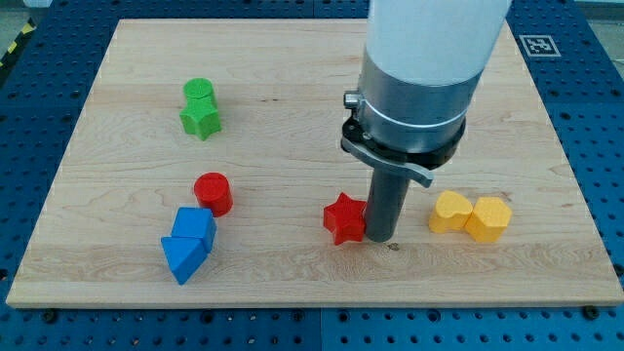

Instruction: Push the red star towards the center

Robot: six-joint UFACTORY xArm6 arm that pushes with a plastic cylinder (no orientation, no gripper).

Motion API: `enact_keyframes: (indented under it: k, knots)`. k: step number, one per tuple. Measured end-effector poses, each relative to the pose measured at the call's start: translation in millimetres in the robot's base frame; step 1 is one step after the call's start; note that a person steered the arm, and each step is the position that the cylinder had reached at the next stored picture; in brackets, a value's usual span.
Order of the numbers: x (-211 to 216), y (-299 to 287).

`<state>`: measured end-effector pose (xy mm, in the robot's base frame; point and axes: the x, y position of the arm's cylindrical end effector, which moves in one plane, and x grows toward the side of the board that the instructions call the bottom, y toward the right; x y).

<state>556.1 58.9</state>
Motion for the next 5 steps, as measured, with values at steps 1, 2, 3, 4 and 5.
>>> enact_keyframes:
  k: [1, 2, 3, 4, 5]
  knots:
    - [-2, -15]
    - [-2, -27]
    - [9, -22]
    - [37, -21]
    - [32, -33]
